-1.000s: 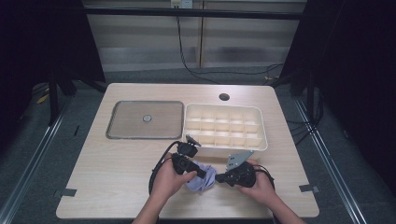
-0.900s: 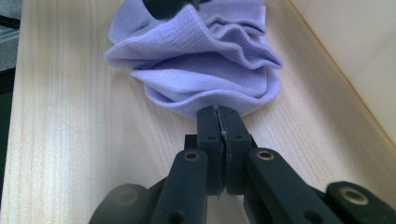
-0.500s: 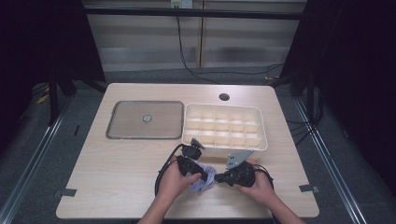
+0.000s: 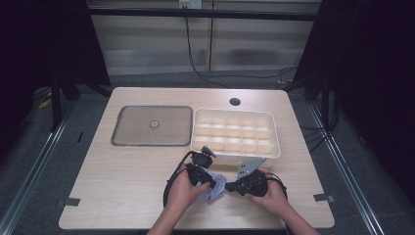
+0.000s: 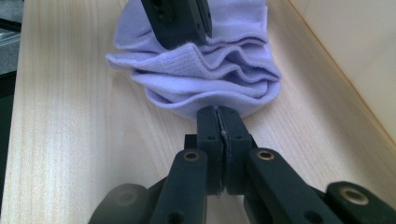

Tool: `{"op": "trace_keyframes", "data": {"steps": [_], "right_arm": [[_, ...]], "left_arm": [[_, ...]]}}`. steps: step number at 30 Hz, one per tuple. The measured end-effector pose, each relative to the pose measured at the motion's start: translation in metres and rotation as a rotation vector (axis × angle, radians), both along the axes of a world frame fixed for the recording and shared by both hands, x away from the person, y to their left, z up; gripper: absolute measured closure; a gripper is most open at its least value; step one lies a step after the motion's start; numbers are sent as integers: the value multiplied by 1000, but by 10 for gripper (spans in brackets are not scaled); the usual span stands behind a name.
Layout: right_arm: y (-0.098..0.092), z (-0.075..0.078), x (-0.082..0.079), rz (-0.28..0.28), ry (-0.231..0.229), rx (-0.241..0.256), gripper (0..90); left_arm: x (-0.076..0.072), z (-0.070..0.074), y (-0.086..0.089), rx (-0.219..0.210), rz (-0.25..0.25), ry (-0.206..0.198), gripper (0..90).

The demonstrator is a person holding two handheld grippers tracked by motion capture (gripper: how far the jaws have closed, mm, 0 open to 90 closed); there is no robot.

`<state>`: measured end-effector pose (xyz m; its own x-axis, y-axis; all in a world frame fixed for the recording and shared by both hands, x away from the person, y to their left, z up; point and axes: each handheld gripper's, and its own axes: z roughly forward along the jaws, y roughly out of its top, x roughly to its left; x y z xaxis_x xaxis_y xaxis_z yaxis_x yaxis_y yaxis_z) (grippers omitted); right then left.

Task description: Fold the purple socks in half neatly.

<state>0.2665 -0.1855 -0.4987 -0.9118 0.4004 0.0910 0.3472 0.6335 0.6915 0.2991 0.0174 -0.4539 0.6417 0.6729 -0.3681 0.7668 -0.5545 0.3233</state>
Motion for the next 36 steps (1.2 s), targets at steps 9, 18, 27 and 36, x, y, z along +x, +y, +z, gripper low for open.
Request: {"op": "trace_keyframes", "data": {"steps": [9, 18, 27, 36], "right_arm": [[0, 0, 0, 1, 1, -5, 884], [0, 0, 0, 3, -3, -6, 884], [-2, 0, 1, -5, 9, 0, 885], [-3, 1, 1, -10, 1, -13, 886]], "left_arm": [[-6, 17, -3, -57, -37, -15, 857], [-6, -2, -13, -45, -52, 19, 855], [-6, -13, -16, -24, -45, 14, 852], [-11, -16, -17, -6, -57, -18, 852]]}}
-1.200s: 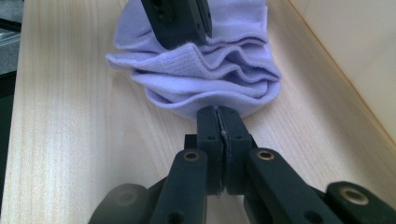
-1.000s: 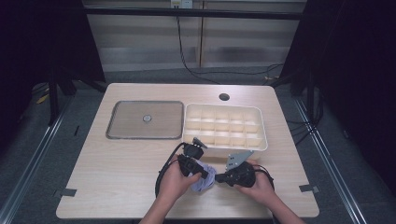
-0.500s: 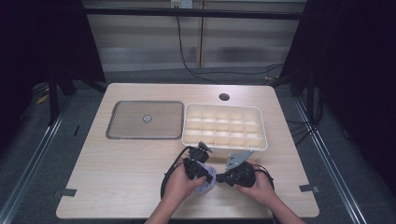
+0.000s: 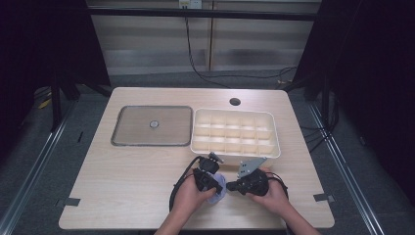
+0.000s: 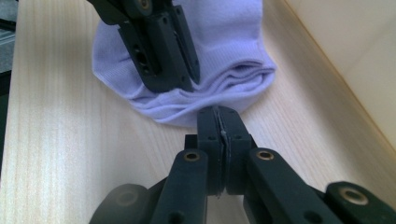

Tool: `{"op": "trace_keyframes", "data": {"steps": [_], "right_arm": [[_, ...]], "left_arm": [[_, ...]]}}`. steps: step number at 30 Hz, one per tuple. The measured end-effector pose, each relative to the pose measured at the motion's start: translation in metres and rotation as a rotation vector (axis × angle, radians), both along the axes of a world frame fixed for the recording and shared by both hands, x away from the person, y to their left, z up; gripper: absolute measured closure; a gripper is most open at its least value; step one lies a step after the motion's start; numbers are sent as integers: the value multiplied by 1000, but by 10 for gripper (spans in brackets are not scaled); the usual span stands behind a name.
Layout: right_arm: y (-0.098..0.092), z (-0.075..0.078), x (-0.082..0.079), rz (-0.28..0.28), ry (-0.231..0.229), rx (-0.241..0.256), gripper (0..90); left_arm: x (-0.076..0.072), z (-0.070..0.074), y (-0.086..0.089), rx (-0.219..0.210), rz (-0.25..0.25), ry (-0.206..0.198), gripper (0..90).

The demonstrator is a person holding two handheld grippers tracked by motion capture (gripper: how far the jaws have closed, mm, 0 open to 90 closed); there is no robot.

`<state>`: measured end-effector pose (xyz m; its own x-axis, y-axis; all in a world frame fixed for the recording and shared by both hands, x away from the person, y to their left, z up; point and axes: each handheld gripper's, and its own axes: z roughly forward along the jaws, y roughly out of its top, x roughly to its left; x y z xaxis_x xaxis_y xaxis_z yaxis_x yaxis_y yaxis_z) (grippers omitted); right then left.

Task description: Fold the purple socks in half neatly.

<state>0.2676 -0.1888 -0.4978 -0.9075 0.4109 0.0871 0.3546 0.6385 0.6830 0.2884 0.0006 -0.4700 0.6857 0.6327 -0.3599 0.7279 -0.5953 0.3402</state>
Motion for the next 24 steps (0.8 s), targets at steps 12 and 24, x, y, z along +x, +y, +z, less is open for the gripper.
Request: {"op": "trace_keyframes", "data": {"steps": [12, 24], "right_arm": [[-4, 0, 0, -7, -15, -8, 885], [-5, -1, 1, 1, -11, -3, 884]], "left_arm": [[-2, 0, 1, -15, -12, -3, 807], [1, 12, 10, -30, -9, 14, 739]]}}
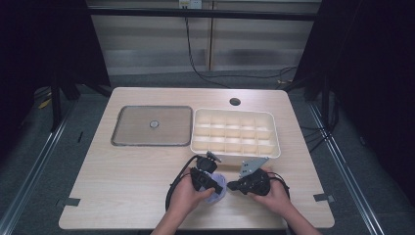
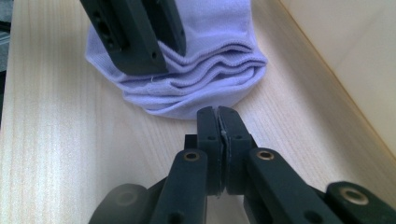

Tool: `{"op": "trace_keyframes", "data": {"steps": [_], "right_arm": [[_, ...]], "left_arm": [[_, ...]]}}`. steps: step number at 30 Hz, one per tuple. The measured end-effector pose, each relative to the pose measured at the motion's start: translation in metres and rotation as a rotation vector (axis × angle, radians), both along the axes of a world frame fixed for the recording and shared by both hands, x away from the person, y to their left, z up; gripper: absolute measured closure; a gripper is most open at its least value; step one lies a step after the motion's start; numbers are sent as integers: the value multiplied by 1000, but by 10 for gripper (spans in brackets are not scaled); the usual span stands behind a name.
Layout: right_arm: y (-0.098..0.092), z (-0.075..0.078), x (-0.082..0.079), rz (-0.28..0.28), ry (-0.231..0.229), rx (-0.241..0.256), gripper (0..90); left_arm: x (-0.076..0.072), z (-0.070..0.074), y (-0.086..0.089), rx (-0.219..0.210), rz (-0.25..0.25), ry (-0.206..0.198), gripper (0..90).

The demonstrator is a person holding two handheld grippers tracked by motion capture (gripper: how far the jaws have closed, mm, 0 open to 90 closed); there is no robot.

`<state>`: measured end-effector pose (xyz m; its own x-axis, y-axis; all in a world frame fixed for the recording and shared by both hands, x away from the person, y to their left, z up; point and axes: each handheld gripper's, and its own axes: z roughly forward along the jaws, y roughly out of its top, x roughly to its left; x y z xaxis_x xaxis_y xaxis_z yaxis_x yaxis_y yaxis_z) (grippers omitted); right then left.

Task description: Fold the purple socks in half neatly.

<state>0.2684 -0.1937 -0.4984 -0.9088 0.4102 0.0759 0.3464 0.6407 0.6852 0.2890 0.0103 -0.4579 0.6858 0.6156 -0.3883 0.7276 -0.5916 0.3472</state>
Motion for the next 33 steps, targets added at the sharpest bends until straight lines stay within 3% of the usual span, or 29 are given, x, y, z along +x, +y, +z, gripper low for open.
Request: {"op": "trace_keyframes", "data": {"steps": [14, 26, 33], "right_arm": [[1, 0, 0, -7, -2, 4, 887], [2, 0, -1, -4, 7, 6, 893], [2, 0, -1, -5, 4, 2, 893]], "left_arm": [[6, 16, 12, -18, 33, -31, 706], [14, 22, 38, -2, 127, -57, 649], [16, 19, 51, 5, 154, -48, 625]]}}
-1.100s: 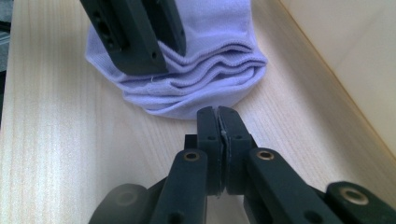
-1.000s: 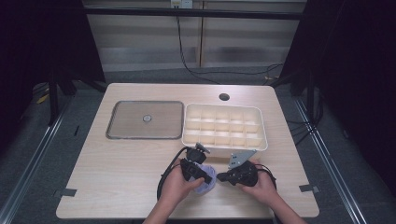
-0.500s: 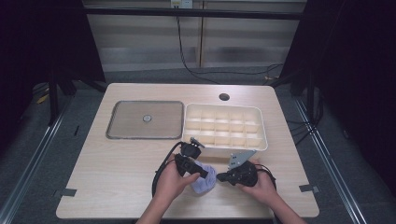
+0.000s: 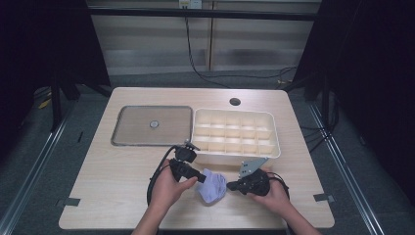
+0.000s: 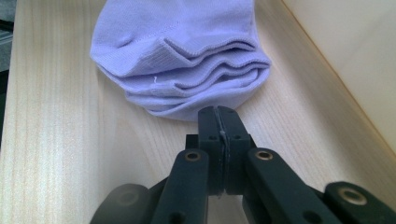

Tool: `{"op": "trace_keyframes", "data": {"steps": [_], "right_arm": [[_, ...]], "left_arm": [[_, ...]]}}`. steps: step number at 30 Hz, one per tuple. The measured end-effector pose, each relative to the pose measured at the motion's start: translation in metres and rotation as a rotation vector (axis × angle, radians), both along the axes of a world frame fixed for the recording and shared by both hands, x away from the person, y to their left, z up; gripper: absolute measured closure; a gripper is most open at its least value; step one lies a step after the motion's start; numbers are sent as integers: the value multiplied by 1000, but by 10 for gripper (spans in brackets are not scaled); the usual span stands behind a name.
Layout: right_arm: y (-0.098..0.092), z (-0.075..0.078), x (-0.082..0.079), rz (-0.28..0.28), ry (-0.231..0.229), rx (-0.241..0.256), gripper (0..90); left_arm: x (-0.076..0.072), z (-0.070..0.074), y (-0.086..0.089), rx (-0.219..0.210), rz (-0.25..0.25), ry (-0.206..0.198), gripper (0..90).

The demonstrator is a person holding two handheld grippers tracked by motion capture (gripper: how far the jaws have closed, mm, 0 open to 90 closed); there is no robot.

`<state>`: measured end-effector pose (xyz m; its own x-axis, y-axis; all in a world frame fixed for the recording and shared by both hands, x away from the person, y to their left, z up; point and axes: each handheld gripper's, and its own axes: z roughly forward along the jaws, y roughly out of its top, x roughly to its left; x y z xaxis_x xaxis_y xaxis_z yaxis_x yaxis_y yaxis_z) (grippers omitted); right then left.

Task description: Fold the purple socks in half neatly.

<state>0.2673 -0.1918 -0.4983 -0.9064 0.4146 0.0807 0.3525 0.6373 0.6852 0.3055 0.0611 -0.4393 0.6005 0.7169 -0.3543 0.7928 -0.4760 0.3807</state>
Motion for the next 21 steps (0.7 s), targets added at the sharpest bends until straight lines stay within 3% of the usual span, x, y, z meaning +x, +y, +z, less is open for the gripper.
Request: {"op": "trace_keyframes", "data": {"steps": [8, 21], "right_arm": [[0, 0, 0, -3, 0, 0, 893], [2, 0, -2, 4, -14, -7, 893]], "left_arm": [[3, -10, 10, -5, 33, 26, 622], [4, -15, 9, -11, 32, 55, 624]]}}
